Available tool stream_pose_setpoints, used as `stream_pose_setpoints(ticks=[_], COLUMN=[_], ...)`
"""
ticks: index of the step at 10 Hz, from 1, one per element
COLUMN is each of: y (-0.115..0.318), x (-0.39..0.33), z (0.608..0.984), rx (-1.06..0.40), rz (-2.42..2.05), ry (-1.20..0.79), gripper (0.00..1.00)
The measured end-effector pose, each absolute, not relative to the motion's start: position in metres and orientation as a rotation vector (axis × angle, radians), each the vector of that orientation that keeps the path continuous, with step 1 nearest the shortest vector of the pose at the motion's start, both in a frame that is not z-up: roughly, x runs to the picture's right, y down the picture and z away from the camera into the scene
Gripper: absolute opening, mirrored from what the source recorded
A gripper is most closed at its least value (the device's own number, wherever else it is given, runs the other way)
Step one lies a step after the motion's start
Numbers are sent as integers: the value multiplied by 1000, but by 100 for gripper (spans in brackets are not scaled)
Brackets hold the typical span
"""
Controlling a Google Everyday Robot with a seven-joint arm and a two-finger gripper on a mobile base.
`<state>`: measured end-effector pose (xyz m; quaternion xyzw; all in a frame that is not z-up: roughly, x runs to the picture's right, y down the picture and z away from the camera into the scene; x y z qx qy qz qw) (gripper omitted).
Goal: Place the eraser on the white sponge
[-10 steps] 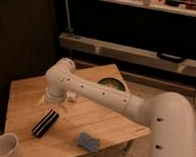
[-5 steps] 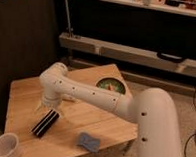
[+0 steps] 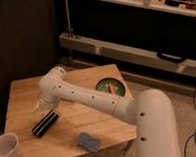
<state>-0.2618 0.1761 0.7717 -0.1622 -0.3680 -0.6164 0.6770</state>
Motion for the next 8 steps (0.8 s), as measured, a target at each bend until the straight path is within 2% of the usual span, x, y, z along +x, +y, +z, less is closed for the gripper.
stream_pose_setpoints(ticks=[6, 7, 8], y=[204, 207, 208], x=[-259, -260, -261], z=[801, 804, 806], rx=[-452, -455, -457], rz=[-1365, -1366, -1368], ry=[-796, -794, -791], gripper=[80, 79, 73])
